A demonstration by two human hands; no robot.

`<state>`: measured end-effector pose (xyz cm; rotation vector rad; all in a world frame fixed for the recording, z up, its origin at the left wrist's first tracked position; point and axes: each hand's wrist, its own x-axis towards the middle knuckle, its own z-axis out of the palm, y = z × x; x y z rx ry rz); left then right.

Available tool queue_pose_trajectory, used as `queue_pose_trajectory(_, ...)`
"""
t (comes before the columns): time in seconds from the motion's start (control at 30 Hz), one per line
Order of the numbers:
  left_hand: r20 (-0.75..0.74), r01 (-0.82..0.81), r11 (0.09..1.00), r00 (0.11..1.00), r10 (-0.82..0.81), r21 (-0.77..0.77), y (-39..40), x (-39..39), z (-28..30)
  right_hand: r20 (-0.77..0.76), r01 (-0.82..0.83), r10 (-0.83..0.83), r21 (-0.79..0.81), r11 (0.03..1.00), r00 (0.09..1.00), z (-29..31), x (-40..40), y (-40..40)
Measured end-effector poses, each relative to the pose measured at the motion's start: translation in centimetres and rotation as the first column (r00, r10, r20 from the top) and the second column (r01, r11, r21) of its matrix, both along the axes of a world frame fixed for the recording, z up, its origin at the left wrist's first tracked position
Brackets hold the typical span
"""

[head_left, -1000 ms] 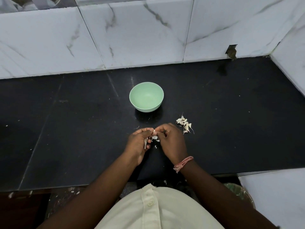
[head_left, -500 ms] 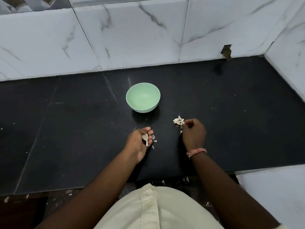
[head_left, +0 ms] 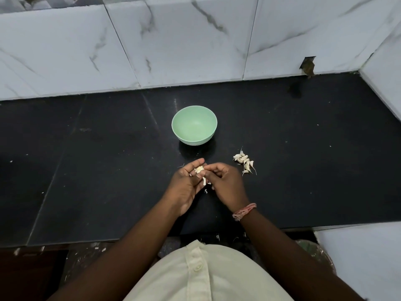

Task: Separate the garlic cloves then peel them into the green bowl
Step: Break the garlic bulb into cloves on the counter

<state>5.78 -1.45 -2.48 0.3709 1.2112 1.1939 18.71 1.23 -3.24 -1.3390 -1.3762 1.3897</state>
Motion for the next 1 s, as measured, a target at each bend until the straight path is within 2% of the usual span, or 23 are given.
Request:
queue_pose_trajectory(0.13, -0.169, 0.048, 0.998, 0.985, -0.04, 0.041, -0.5, -0.5, 0.0, -0.101, 0.004, -0.012, -0.085, 0.996, 0.995, -0.1, -0.2, 0.0)
queue_pose_trajectory(0.27, -0.289, 0.057, 0.997, 0.957, -0.041, 0.049, -0.9, -0.7, 0.0, -0.05, -0.002, -0.003, -0.102, 0.995, 0.999, -0.3, -0.4, 0.0)
queue_pose_trajectory(0.33, -0.271, 0.051, 0.998, 0.962, -0.037, 0.044, -0.9, -0.7, 0.3, -0.049, -0.006, 0.0, -0.122, 0.993, 0.999, -0.4, -0.5, 0.1)
queue_pose_trajectory(0.5, -0.098, -0.028, 0.999, 0.995, 0.027, -0.014, -0.3, -1.1, 0.9, -0.168, 0.012, -0.044, -0.185, 0.983, 0.985, 0.0, -0.3, 0.4)
queue_pose_trajectory(0.7, -0.135, -0.057, 0.993, 0.99, 0.043, -0.104, 0.1, -0.7, 1.2, -0.141, 0.013, -0.038, -0.174, 0.985, 0.989, -0.5, 0.2, 0.2)
queue_pose_trajectory(0.9, -0.247, -0.032, 0.998, 0.969, 0.017, -0.056, 0.0, -0.2, 0.4, -0.11, 0.016, -0.031, -0.132, 0.991, 0.993, -0.3, 0.7, 0.1)
queue_pose_trajectory(1.0, -0.236, -0.045, 0.996, 0.971, 0.024, -0.081, 0.2, -0.2, 0.5, -0.093, 0.004, -0.015, -0.114, 0.993, 0.996, -0.2, 0.7, 0.2)
